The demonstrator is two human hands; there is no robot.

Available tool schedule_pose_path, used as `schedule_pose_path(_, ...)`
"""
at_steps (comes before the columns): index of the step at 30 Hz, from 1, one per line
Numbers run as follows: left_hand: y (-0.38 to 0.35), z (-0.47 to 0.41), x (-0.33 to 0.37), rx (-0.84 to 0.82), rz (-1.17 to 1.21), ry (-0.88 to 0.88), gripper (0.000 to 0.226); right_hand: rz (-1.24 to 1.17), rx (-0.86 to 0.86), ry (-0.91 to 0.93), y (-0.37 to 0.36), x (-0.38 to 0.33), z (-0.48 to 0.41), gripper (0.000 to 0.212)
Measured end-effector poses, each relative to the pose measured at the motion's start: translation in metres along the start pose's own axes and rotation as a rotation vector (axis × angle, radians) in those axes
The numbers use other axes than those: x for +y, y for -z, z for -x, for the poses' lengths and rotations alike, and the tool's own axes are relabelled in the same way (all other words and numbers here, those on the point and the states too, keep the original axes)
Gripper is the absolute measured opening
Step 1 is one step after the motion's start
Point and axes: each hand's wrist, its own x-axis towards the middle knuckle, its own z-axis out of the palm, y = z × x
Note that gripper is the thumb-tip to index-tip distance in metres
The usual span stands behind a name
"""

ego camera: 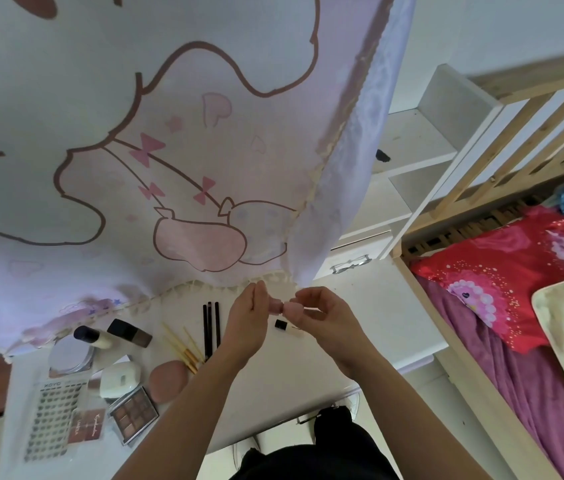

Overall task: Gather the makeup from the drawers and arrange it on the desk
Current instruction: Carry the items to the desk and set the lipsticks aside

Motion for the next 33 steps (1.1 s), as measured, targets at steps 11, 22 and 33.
schedule_pose_path(11,0.007,0.001,-0.001,-0.023,0.005,-0.003,0.04,0.025,-0.023,0.003,0.002,-0.005,0.0,0.026)
schedule_pose_path(22,0.006,-0.006,-0.002,-0.046,-0.013,-0.028,0.039,0.054,-0.032,-0.034,0.004,-0.003,0.005,0.029)
schedule_pose_path(33,0.005,-0.011,-0.009,-0.05,-0.028,-0.018,0.039,0.027,-0.024,-0.041,0.005,0.006,0.002,0.03)
